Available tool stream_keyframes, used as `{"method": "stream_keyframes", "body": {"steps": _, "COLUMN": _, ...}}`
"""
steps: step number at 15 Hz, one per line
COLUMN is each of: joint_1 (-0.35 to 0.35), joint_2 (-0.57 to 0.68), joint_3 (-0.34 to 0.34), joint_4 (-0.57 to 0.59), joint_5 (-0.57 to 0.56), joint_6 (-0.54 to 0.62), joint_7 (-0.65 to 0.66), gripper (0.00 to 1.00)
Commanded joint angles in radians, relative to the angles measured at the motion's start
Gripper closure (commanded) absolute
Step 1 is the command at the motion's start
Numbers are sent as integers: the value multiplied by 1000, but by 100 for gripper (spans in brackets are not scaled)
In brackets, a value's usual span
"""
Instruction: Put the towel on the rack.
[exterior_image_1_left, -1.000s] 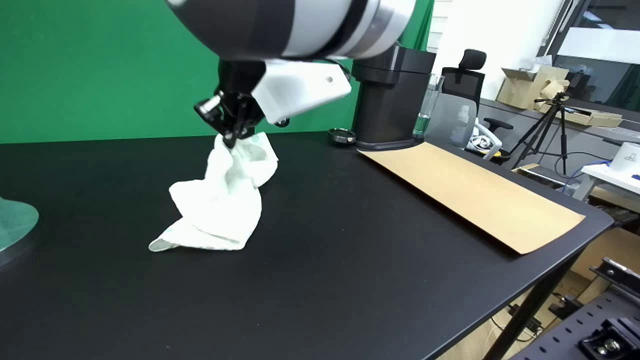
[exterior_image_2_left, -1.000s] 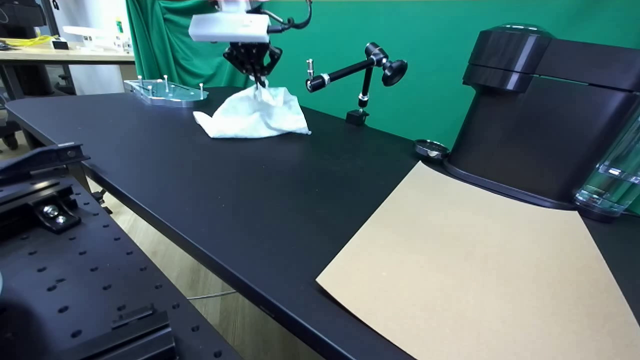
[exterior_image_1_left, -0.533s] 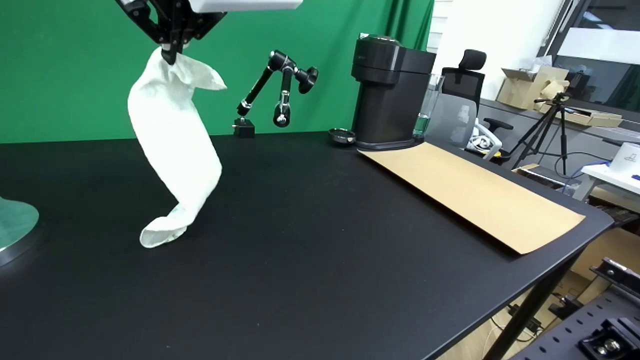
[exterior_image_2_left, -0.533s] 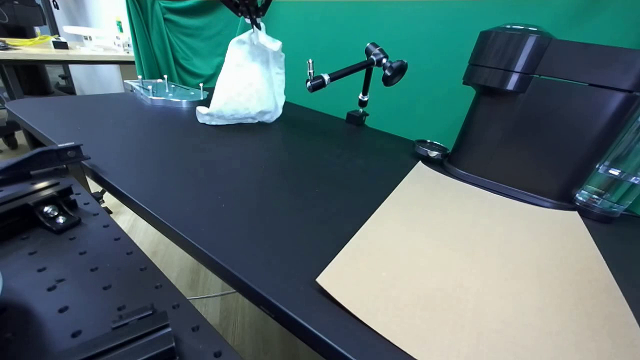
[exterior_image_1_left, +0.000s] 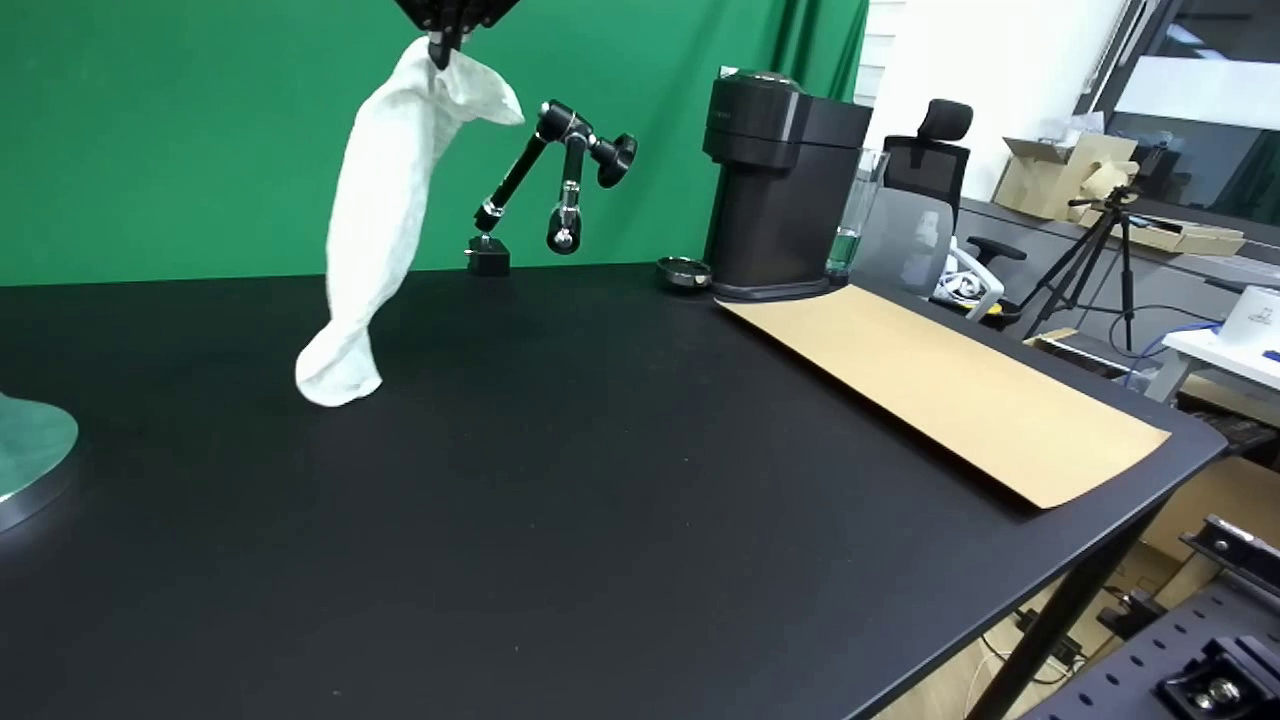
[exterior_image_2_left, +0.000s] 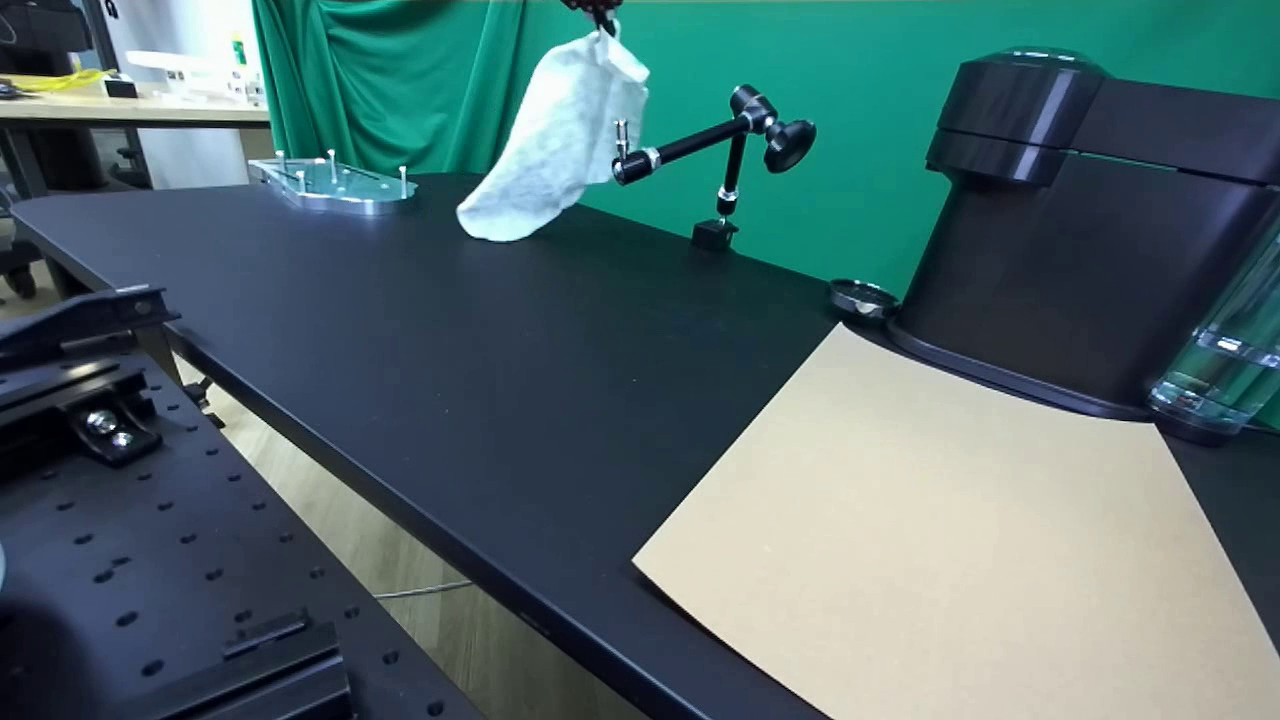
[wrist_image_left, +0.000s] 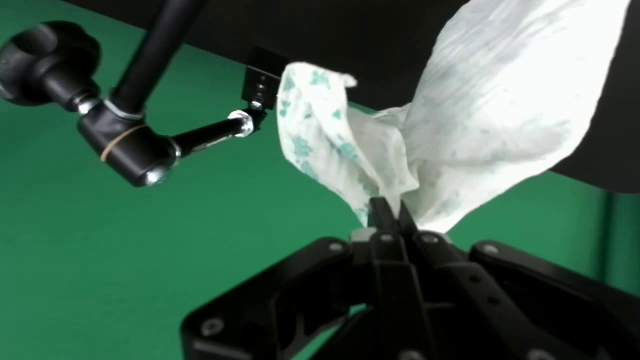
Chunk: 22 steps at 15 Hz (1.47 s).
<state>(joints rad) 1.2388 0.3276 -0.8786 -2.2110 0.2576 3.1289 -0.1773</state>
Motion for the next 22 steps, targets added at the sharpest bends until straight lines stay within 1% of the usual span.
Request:
{"method": "stream_keyframes", "body": {"steps": 1, "joint_1": -83, "joint_2": 48, "joint_3": -10, "joint_4": 90, "joint_5": 39, "joint_6": -67, "joint_7": 32, "gripper": 100}}
{"method": "stream_keyframes", "body": {"steps": 5, "joint_1": -168, "joint_2": 94, "joint_3": 10, "joint_4": 120, "joint_5": 77, "joint_6": -84, "joint_7": 29, "gripper": 100}}
{"method": "stream_keyframes", "body": {"steps": 8, "joint_1": -209, "joint_2": 125, "joint_3": 32, "joint_4": 115, "joint_5": 107, "joint_6": -78, "joint_7": 26, "gripper": 100}}
{"method": "stream_keyframes", "body": {"steps": 10, "joint_1": -228, "joint_2": 134, "joint_3": 47, "joint_4": 103, "joint_5": 121, "joint_6": -76, "joint_7": 19, "gripper": 100}}
{"method": "stream_keyframes", "body": {"steps": 13, "joint_1": -234, "joint_2": 123, "joint_3": 47, "joint_4": 68, "joint_5": 136, "joint_6": -66, "joint_7": 12, "gripper": 100}}
{"method": "stream_keyframes", "body": {"steps": 17, "joint_1": -213, "joint_2": 94, "joint_3": 3, "joint_4": 26, "joint_5": 149, "joint_6": -68, "joint_7": 15, "gripper": 100}}
{"method": "stream_keyframes", "body": {"steps": 22, "joint_1": -166, "joint_2": 59, "joint_3": -107, "joint_4": -54, "joint_5": 158, "joint_6": -92, "joint_7": 20, "gripper": 100}}
